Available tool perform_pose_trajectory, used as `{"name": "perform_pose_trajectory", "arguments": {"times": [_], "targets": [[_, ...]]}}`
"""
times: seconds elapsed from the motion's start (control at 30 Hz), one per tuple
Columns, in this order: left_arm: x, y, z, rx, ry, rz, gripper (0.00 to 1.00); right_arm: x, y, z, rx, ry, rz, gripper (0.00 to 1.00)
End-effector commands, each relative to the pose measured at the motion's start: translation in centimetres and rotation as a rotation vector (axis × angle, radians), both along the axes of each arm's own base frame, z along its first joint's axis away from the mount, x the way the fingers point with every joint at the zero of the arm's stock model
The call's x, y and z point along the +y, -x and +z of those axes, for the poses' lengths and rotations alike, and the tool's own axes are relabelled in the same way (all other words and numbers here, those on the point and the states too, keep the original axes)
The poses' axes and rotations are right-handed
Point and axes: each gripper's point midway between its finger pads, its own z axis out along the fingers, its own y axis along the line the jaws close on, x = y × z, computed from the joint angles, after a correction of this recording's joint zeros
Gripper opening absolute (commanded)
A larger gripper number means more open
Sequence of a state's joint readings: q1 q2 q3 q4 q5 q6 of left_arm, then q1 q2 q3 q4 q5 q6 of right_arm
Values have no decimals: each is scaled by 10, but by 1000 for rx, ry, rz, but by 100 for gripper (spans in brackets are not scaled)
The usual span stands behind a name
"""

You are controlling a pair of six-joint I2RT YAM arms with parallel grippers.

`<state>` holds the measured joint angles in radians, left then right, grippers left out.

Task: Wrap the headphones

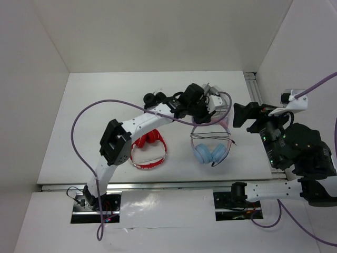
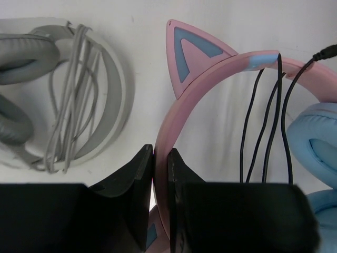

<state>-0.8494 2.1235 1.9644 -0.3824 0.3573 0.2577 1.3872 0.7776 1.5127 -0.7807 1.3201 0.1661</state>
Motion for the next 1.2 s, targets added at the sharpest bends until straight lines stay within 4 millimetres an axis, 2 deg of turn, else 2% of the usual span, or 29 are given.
{"name": "perform_pose_trajectory", "arguments": {"times": [0.0,0.03,0.07,0.13,0.17,0.2,0.27,0.3,0.37,0.4,0.43,0.53,0.6,0.8,0.97,1.07,1.13,1.17], "targets": [[-28,-2,8,20,94,-71,0,6,0,-4,17,39,12,100],[-35,-3,10,18,114,-91,0,3,0,-4,19,44,12,100],[-35,-10,-7,46,99,-75,0,5,0,-4,20,44,21,100],[-43,-11,-9,55,123,-93,0,11,0,-7,25,53,48,100],[-45,-12,-27,77,102,-91,0,14,1,-11,27,46,57,100],[-46,-18,-22,70,118,-93,0,15,2,-15,30,48,74,100],[-50,-19,-28,90,127,-92,0,23,3,-22,39,40,108,100],[-51,-20,-42,107,111,-90,0,23,3,-24,44,43,108,100],[-52,-28,-42,106,123,-77,0,28,4,-31,59,43,129,100],[-49,-31,-51,135,120,-69,0,30,4,-35,69,63,127,100],[-52,-30,-44,137,141,-83,0,31,5,-35,71,63,136,100],[-48,-32,-56,175,137,-67,2,34,6,-33,73,45,157,100],[-47,-31,-62,191,133,-61,10,36,7,-34,76,44,169,100],[-51,-30,-57,214,162,-49,33,39,7,-37,81,55,180,100],[-53,-29,-52,221,173,-53,35,40,9,-39,85,54,202,100],[-54,-24,-57,222,151,-52,37,40,9,-39,85,54,202,100],[-52,-26,-62,221,138,-34,44,41,10,-39,86,63,212,100],[-52,-26,-62,221,138,-34,44,41,10,-39,86,63,212,100]]}}
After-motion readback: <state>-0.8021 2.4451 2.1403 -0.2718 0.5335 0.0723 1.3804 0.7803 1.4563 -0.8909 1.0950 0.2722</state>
